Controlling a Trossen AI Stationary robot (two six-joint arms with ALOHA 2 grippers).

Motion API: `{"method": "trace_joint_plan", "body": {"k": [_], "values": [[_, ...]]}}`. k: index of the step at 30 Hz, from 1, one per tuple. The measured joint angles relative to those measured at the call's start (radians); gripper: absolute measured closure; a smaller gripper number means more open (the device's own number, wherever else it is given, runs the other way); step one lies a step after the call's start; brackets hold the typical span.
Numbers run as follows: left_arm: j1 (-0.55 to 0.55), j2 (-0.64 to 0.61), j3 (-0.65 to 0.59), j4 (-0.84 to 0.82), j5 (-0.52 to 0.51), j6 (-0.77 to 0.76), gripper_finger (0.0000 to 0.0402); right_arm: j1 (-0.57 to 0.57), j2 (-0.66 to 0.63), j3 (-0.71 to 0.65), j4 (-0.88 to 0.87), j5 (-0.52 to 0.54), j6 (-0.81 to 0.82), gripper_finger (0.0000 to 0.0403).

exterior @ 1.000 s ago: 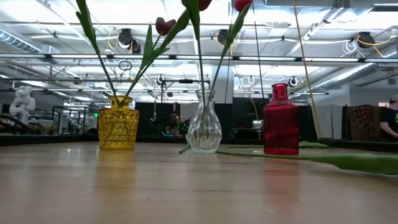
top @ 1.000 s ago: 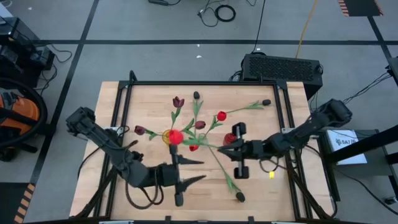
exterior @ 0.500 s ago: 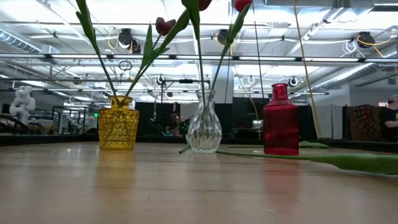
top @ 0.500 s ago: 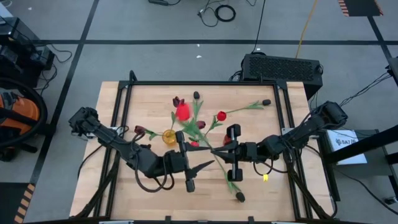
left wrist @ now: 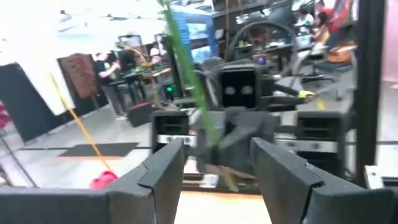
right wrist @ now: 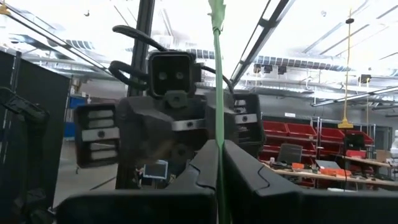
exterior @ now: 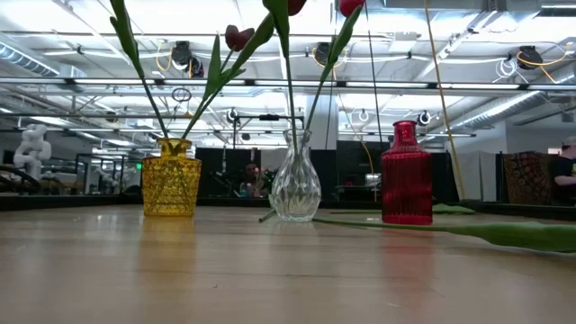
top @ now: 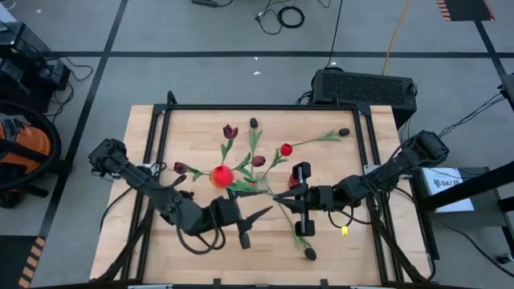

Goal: Sort flowers into vase by color
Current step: Put the pink tulip into the transparent vase

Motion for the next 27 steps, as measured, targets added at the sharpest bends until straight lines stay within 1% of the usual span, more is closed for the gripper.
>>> {"method": "trace_joint_plan", "body": {"k": [3,5,9,13,15,17,24,25,27], "values": [[0.012,0.0,0.0,0.054,0.003,0.03,0.021,0.002,0.0,0.0,-0.004,0.0,0.0,0.0395],[0.017,-0.001,0.0,0.084,0.029,0.047,0.021,0.002,0.0,0.0,-0.007,0.0,0.0,0.0395],[0.035,-0.001,0.0,0.083,0.06,0.051,0.021,0.002,0.0,0.0,-0.007,0.001,-0.003,0.0395],[0.052,-0.001,0.0,0.06,0.131,0.027,0.0216,0.002,0.0,0.0,-0.013,0.001,-0.004,0.0395],[0.058,-0.001,0.0,0.035,0.156,0.004,0.0232,0.002,0.0,0.0,-0.017,0.002,-0.004,0.0395],[0.061,-0.001,0.0,0.013,0.159,-0.006,0.0259,0.002,0.0,0.0,-0.017,0.002,-0.004,0.0395],[0.061,-0.001,0.0,-0.011,0.159,0.039,0.0379,0.002,0.0,0.0,-0.03,0.008,0.011,0.0394],[0.061,-0.001,0.0,-0.017,0.158,0.043,0.0388,0.002,0.0,0.0,-0.041,0.011,0.021,0.0394],[0.06,-0.005,0.0,-0.038,0.152,0.043,0.0391,0.002,0.0,0.0,-0.06,0.015,0.03,0.0392]]}}
